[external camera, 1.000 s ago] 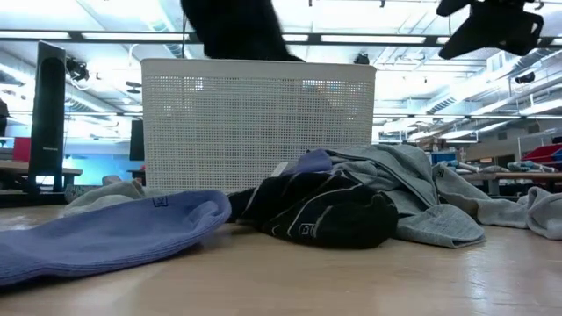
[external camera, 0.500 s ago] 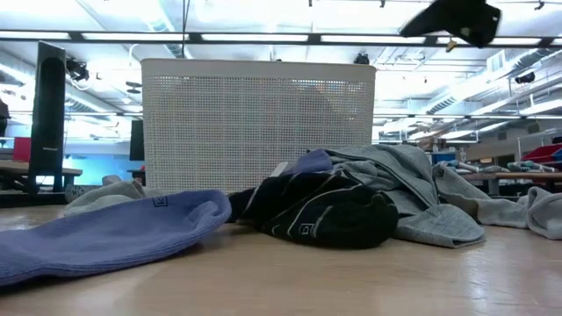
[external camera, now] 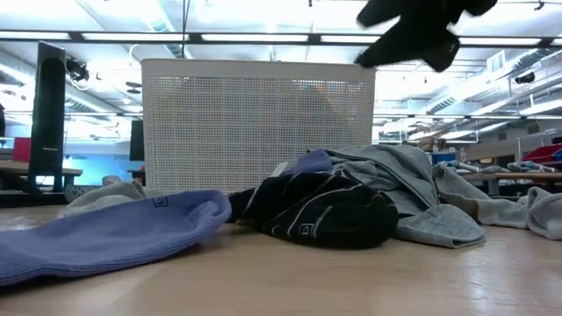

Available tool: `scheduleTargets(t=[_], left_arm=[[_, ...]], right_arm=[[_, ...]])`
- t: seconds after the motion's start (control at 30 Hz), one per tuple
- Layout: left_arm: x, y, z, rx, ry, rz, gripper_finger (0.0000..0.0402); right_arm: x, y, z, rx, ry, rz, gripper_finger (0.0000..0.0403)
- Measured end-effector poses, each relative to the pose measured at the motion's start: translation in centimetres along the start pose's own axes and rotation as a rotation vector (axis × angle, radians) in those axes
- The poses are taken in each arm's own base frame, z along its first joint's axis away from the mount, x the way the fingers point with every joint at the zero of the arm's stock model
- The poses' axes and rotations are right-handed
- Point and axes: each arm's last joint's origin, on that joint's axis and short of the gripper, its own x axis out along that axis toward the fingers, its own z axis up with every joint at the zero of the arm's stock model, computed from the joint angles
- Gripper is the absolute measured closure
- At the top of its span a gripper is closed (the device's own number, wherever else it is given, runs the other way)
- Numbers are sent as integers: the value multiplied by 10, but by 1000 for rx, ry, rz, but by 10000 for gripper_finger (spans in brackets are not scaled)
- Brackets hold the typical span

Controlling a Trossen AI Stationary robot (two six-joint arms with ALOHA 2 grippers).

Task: Sort clothes
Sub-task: Put the black sock into the white bin

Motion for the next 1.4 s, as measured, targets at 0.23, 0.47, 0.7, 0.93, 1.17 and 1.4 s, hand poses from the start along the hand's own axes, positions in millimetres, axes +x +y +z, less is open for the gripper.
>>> scheduleTargets(t=[0.23, 0.47, 0.7, 0.93, 1.17, 1.4], left_arm=[[12, -25, -62, -37, -35, -146, 204], [39, -56, -120, -97, 22, -241, 204], [45, -71, -155, -179, 14, -284, 204], [46, -74, -172, -189, 59, -293, 204], [54, -73, -191, -197, 129, -284, 204], [63, -71, -208, -247, 164, -291, 204]], right_arm=[[31, 1, -16, -127, 84, 62, 174], [65, -4, -36, -178, 152, 44, 174], [98, -7, -51, -194, 224, 15, 174], [119, -7, -56, -158, 260, 19, 193], [114, -5, -40, -163, 318, 16, 373], [68, 9, 26, -184, 289, 37, 389]])
